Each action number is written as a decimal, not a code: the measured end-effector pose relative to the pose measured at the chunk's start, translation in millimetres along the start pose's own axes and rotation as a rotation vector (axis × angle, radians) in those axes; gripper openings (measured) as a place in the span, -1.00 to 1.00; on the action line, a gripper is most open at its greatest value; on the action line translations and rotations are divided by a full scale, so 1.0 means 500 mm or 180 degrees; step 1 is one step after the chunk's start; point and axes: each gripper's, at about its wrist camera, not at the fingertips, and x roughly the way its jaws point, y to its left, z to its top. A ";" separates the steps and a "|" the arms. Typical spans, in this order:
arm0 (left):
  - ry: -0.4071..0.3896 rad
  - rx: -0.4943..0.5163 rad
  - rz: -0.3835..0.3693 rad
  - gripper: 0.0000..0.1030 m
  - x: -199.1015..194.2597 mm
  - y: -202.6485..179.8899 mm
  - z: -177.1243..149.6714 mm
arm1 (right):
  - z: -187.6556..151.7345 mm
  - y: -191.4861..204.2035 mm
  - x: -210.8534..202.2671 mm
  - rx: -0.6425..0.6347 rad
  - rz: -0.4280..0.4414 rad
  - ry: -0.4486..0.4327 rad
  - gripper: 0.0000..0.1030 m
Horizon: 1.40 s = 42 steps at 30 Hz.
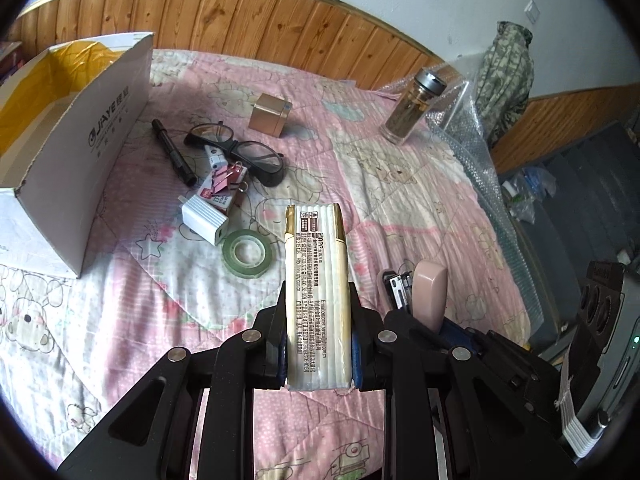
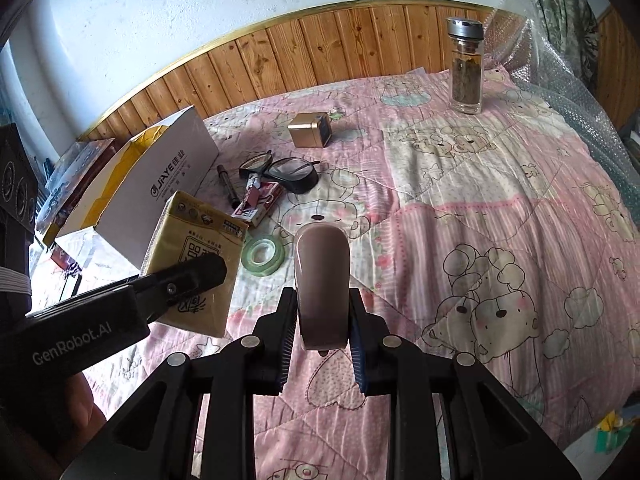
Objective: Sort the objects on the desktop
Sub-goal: 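Carry the tissue pack and pink stapler over the white box with both grippers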
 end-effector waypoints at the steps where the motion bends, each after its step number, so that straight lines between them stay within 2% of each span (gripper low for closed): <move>1: -0.0038 -0.0022 -0.0015 -0.56 -0.011 0.004 0.000 | 0.000 0.011 -0.006 -0.0039 -0.0009 -0.0011 -0.49; 12: -0.0480 -0.0239 -0.0052 -0.56 -0.158 0.073 0.009 | 0.004 0.144 -0.058 -0.0393 0.0112 -0.0133 -0.49; 19: -0.0731 -0.0386 0.0183 -0.56 -0.257 0.136 -0.002 | 0.019 0.242 -0.098 -0.0695 0.0308 -0.0268 -0.50; 24: -0.0817 -0.0493 0.0303 -0.56 -0.299 0.171 -0.016 | 0.016 0.301 -0.107 -0.0875 0.0458 -0.0269 -0.50; 34: -0.0972 -0.0608 0.0591 -0.56 -0.367 0.230 -0.007 | 0.024 0.402 -0.126 -0.1155 0.0722 -0.0323 -0.50; 42: -0.1043 -0.0727 0.0797 -0.56 -0.398 0.293 0.007 | 0.039 0.481 -0.109 -0.1387 0.0893 -0.0270 -0.50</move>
